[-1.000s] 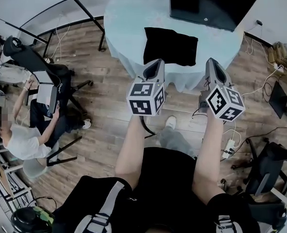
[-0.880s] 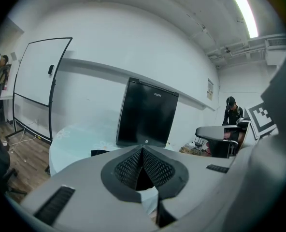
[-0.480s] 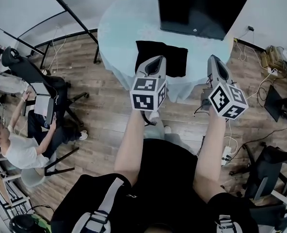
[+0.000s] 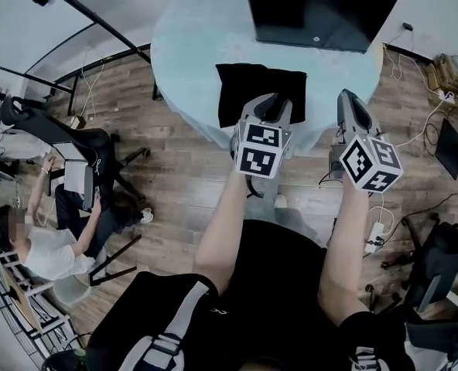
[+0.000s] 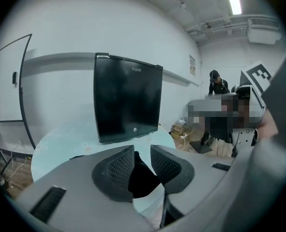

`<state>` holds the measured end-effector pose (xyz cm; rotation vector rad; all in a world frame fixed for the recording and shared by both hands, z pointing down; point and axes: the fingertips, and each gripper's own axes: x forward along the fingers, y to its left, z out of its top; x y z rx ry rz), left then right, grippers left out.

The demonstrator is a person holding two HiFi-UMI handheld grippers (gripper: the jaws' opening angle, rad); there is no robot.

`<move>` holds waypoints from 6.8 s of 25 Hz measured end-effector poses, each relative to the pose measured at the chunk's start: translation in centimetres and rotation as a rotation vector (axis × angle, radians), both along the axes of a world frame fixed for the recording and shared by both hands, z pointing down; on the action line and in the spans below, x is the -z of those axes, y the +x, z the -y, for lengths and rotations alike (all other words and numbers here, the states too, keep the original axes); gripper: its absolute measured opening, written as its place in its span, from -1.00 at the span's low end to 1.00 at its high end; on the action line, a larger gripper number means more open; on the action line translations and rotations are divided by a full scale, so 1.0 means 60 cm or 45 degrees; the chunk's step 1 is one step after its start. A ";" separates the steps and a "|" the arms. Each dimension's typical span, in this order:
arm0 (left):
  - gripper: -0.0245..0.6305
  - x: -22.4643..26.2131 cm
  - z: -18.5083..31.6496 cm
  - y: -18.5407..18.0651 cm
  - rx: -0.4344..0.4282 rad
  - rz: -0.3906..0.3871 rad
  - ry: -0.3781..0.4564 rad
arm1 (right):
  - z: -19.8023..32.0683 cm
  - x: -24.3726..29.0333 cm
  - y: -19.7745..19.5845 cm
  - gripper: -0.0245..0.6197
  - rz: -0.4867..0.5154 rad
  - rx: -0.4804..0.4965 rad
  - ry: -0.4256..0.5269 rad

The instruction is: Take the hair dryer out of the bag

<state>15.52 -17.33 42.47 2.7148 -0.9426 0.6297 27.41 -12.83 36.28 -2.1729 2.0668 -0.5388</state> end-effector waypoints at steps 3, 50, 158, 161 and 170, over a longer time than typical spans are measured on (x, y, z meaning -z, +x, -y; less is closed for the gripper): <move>-0.49 -0.036 -0.002 0.013 -0.051 0.046 -0.053 | 0.007 -0.027 0.005 -0.91 -0.001 -0.037 -0.017; -0.86 -0.170 0.069 0.021 0.077 0.225 -0.292 | 0.069 -0.229 0.003 -0.91 0.231 0.060 -0.369; -0.85 -0.259 0.252 -0.319 0.339 0.284 -0.219 | 0.372 -0.248 -0.069 -0.83 0.192 0.476 -0.622; -0.85 -0.251 0.276 -0.336 0.426 0.210 -0.267 | 0.380 -0.231 -0.061 -0.83 0.171 0.467 -0.593; -0.85 -0.242 0.339 -0.355 0.628 0.177 -0.347 | 0.393 -0.180 -0.052 -0.83 0.200 0.475 -0.510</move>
